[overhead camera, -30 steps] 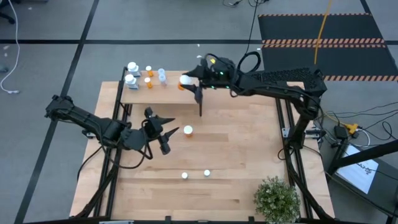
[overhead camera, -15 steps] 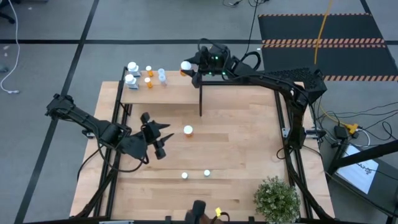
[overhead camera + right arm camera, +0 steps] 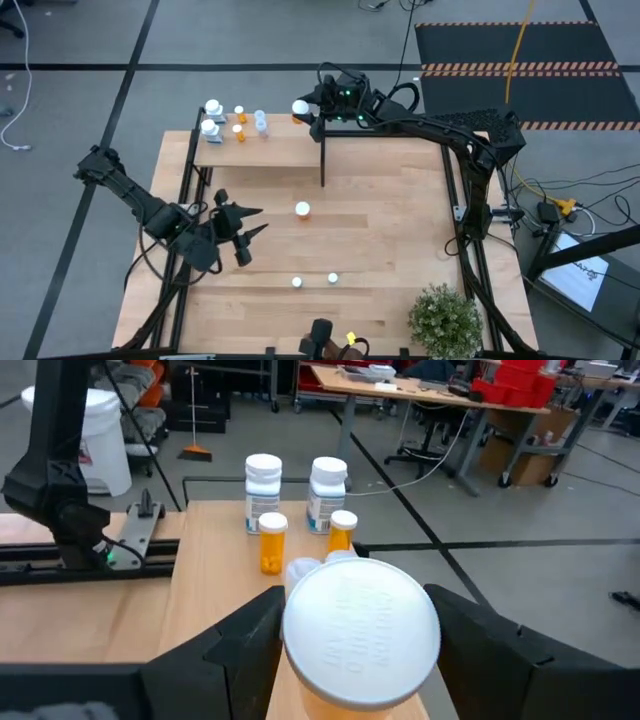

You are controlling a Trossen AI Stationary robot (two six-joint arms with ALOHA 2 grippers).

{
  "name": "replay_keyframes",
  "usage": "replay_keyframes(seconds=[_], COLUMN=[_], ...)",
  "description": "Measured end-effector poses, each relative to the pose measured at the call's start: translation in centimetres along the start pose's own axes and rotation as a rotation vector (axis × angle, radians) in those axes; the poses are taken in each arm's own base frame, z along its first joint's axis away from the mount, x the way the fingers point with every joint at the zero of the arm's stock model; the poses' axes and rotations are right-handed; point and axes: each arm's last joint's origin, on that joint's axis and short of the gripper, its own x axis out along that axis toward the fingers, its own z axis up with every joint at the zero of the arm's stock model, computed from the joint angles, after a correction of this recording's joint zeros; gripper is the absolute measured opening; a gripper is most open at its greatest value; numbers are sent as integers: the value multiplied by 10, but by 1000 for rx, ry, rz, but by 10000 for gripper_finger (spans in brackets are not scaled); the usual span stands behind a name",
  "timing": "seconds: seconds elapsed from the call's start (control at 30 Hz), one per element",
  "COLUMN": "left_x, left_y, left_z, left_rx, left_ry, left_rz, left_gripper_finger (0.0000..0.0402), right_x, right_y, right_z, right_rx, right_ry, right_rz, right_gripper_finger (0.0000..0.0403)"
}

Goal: Pick and place medicine bottles onto shelf by color
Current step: Put the bottom large orange pill bottle on the shelf

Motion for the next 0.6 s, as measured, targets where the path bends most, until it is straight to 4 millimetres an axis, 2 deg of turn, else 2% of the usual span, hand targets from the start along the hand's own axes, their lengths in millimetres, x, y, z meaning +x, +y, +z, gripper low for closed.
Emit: replay_keyframes(seconds=[0.13, 0.33, 0.6], left_x=[-7, -6, 0], left_y=[-3, 0, 6], left_z=[-2, -1, 2], left_rx=[21, 18, 34], left_ry=[-50, -66, -91], left_rz=[47, 90, 182], left_gripper_finger=[182, 182, 182], right_x=[0, 5, 28], right_y=[-2, -3, -3], right_z=[0, -7, -23], right_rx=[-4, 12, 46], right_ry=[-11, 2, -44], right_rz=[-7, -8, -11], right_gripper_finger=[226, 226, 226])
